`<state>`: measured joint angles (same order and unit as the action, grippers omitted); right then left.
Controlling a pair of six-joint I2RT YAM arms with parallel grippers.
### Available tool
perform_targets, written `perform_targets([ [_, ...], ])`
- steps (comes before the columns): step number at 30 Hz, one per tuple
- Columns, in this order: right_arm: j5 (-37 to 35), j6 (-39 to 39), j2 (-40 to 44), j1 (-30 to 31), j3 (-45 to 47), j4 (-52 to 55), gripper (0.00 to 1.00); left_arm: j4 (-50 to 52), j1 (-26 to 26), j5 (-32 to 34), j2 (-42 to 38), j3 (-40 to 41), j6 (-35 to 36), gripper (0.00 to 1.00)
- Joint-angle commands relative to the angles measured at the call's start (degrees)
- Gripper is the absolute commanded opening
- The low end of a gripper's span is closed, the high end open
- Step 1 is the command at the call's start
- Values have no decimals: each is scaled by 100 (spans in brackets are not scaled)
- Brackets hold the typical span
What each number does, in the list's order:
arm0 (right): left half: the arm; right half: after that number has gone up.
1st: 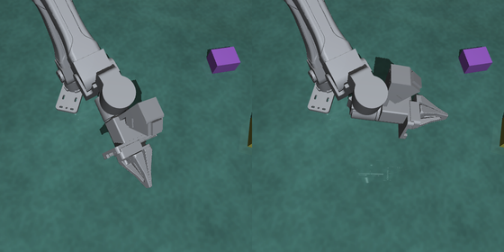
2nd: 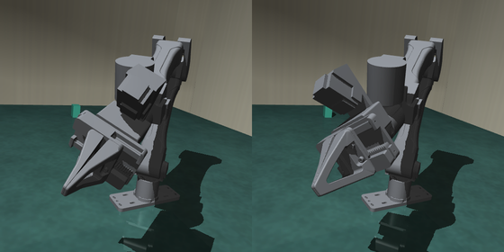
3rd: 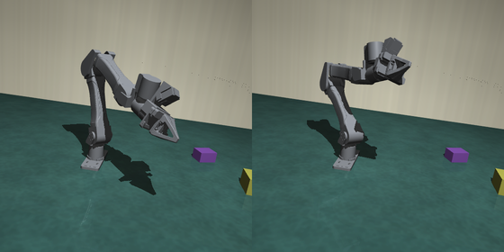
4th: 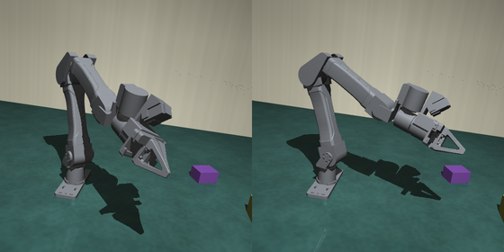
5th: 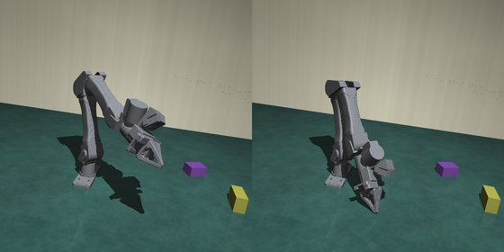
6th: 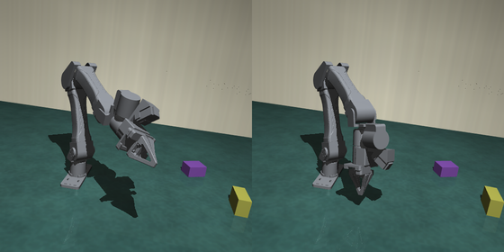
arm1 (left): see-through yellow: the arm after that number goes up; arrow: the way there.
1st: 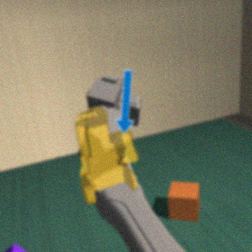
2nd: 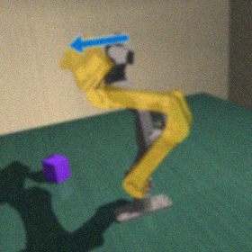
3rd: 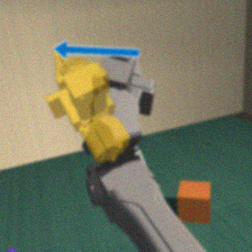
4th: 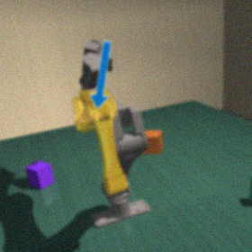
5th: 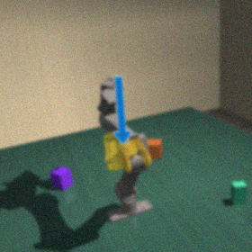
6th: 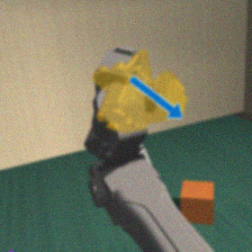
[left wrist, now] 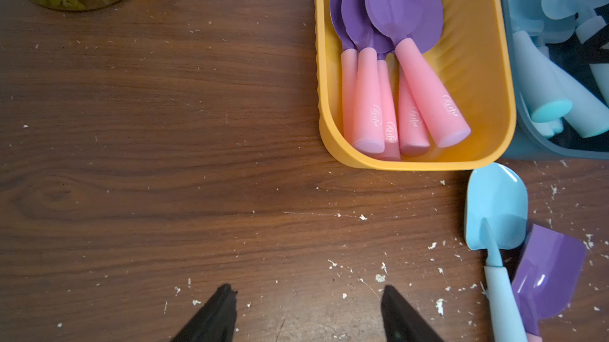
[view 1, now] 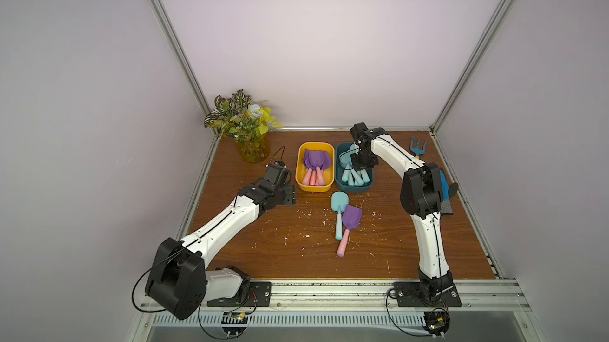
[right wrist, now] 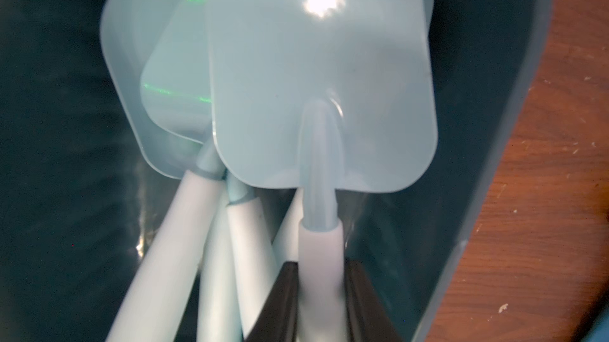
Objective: Sort the small shovels by color and place them into the storage box
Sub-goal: Place the shovel in the storage box.
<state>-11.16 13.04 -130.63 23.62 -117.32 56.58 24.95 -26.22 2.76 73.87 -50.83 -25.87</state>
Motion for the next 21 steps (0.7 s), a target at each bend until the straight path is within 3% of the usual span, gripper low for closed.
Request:
perform_targets([
  [1,311,82,135,43,-11,-106,0,-16,73,0,-30,26,73,71],
  [5,517,119,95,64,-8,-165,0,-16,75,7,-29,26,75,71],
  [21,119,215,4,-33,-130,126,0,-16,73,4,-64,49,73,71],
])
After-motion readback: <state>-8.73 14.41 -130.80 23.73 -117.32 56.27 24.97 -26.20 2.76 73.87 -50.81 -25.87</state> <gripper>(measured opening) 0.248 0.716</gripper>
